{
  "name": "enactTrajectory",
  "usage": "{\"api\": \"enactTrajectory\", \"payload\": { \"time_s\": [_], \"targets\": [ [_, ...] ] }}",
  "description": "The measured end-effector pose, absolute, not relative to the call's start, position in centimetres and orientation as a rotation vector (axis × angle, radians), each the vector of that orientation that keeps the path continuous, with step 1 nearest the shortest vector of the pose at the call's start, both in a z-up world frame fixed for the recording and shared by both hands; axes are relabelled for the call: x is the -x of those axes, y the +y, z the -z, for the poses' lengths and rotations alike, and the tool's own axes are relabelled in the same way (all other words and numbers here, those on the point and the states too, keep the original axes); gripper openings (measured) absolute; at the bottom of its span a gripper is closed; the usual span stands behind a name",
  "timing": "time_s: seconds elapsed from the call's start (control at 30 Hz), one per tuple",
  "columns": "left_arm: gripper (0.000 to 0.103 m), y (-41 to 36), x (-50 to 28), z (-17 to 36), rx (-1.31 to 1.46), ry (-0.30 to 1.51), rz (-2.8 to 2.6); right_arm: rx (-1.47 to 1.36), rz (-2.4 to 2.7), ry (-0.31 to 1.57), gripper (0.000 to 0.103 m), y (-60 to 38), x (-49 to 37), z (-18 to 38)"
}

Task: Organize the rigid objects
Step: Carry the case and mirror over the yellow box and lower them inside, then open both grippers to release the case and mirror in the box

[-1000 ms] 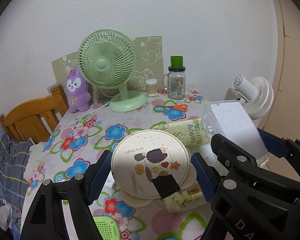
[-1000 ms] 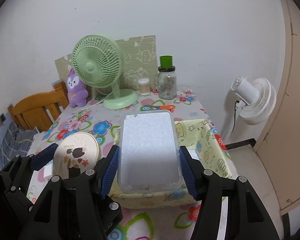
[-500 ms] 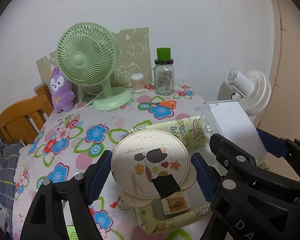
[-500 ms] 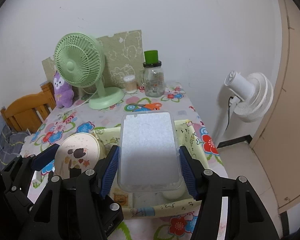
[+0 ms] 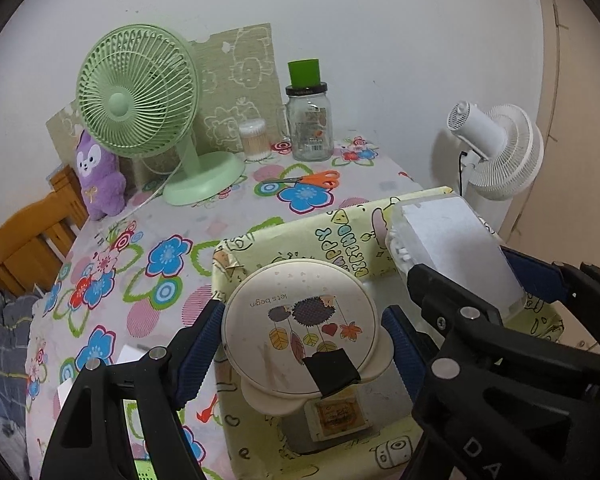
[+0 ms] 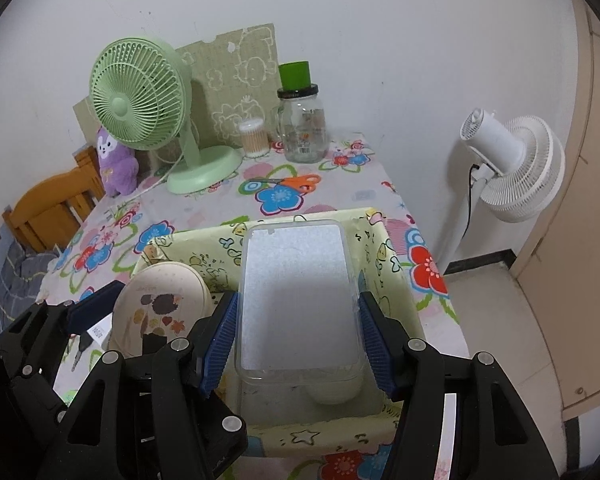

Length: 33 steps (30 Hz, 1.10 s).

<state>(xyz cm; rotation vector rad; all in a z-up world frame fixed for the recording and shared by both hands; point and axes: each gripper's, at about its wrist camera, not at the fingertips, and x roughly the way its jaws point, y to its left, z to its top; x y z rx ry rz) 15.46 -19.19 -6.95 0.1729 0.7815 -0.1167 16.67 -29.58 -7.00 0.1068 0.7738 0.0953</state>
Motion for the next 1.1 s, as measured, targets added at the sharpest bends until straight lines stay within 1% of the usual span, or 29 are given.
{"api": "enactTrajectory", "payload": {
  "time_s": [0.17,0.3,0.33,0.6,0.67,0.7,0.73,0.93,1.1],
  "targets": [
    [0.081,-19.8,-16.0,7.5,-0.143,0.834,0.169,-0.121,-0.090,0.813,0.064,-30.2,-17.1,7.4],
    [0.081,-20.5,-16.1,7.6,-0.146,0.836,0.183,-0.101,-0.055,0.797,0.064,-30.7,-16.9,7.1],
    [0.081,-20.7,-16.1,7.6,-0.146,0.840,0.187,-0.099,-0.051,0.792,0.066,-30.9,-16.8,7.0],
    [0.082,-20.8,-17.2,8.3,-0.111,0.889,0.184,-0.137,-0.086,0.780,0.066,-32.0,-15.9,6.6],
    [0.086,-20.8,-17.1,8.3,-0.114,0.879,0.175,-0.140,-0.087,0.778,0.066,-32.1,-15.8,6.6],
    [0.092,-20.9,-17.1,8.3,-0.114,0.879,0.176,-0.142,-0.086,0.779,0.066,-32.1,-15.9,6.7],
    [0.094,-20.8,-17.1,8.3,-0.113,0.880,0.178,-0.144,-0.088,0.779,0.066,-32.1,-15.9,6.7],
    [0.096,-20.8,-16.6,8.2,-0.127,0.882,0.186,-0.145,-0.084,0.786,0.067,-32.0,-15.8,6.7],
    [0.096,-20.6,-15.8,7.6,-0.143,0.867,0.192,-0.156,-0.081,0.796,0.073,-31.7,-15.2,6.6]
  ]
}}
